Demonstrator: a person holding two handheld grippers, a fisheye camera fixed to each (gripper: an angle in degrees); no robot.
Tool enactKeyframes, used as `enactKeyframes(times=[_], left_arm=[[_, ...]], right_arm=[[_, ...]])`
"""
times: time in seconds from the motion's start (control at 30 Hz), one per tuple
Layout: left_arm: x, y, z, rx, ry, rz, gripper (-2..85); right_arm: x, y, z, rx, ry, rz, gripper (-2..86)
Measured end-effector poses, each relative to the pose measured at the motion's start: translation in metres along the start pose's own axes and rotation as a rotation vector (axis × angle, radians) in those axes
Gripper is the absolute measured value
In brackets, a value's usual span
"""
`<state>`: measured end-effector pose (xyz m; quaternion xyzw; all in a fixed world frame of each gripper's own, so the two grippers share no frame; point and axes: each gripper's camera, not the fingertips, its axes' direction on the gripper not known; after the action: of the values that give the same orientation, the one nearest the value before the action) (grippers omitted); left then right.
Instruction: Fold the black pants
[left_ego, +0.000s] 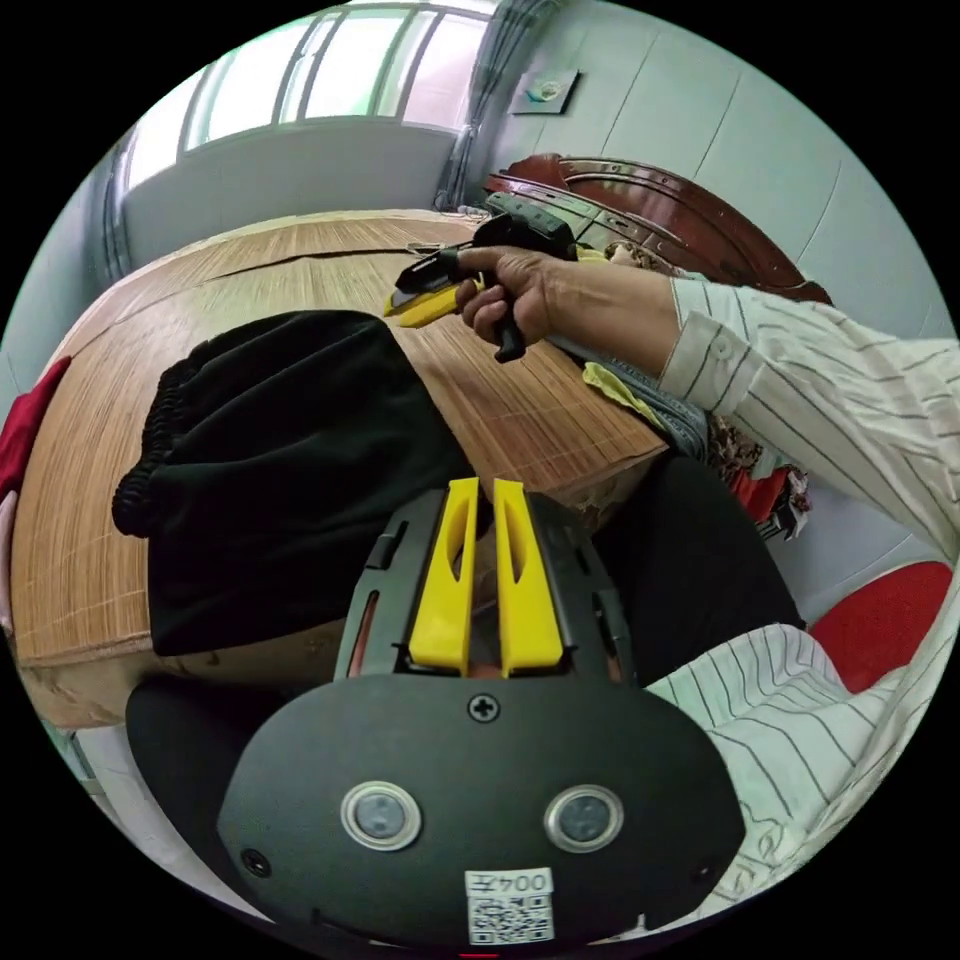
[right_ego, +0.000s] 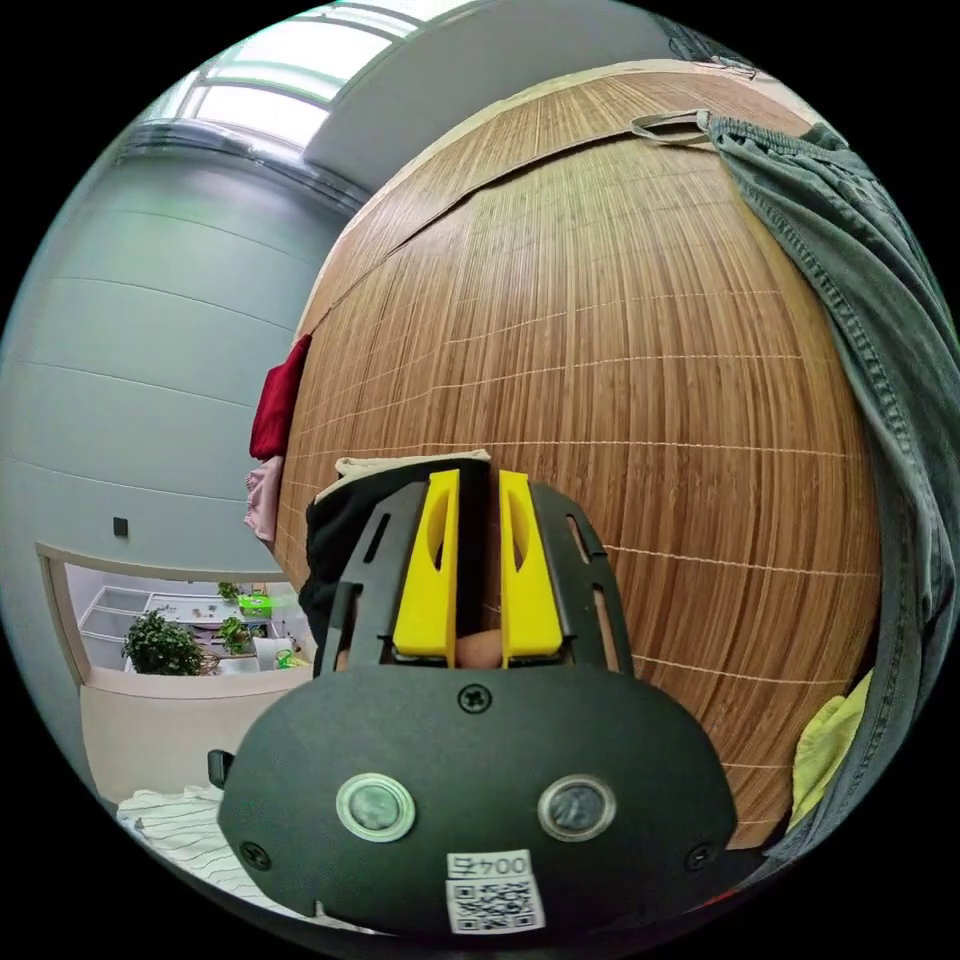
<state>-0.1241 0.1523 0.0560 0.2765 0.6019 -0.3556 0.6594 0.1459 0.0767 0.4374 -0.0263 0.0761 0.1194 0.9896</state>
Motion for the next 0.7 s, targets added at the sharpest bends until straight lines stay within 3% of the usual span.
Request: enactKeyframes(times=[0.1, 0.17, 0.33, 0.47, 0.6, 0.7], left_arm=[[-0.062, 0.013, -0.042, 0.074, 0.069, -0.249, 6.4], [-0.110, 0.030, -0.066, 0.119, 0.087, -0.431, 6.9], [-0.233, 0.076, -0.113, 0.173, 0.121, -0.813, 7.2], [-0.280, 0.080, -0.102, 0.049, 0.172, -0.901, 7.6], [-0.309, 0.076, -0.069, -0.031, 0.320, -0.911, 8.6], [-0.317, 0.067, -0.065, -0.029, 0.331, -0.883, 7.8]], right_arm=[[-0.043, 0.047, -0.016, 0.083, -0.131, -0.158, 7.4], [-0.105, 0.095, -0.006, 0.076, -0.148, -0.411, 10.0], [-0.221, 0.185, 0.054, -0.020, 0.072, -0.877, 14.2], [-0.278, 0.230, 0.095, -0.073, 0.258, -1.050, 16.9], [-0.300, 0.250, 0.107, -0.108, 0.301, -1.061, 18.3], [-0.310, 0.262, 0.109, -0.122, 0.332, -1.060, 18.8]])
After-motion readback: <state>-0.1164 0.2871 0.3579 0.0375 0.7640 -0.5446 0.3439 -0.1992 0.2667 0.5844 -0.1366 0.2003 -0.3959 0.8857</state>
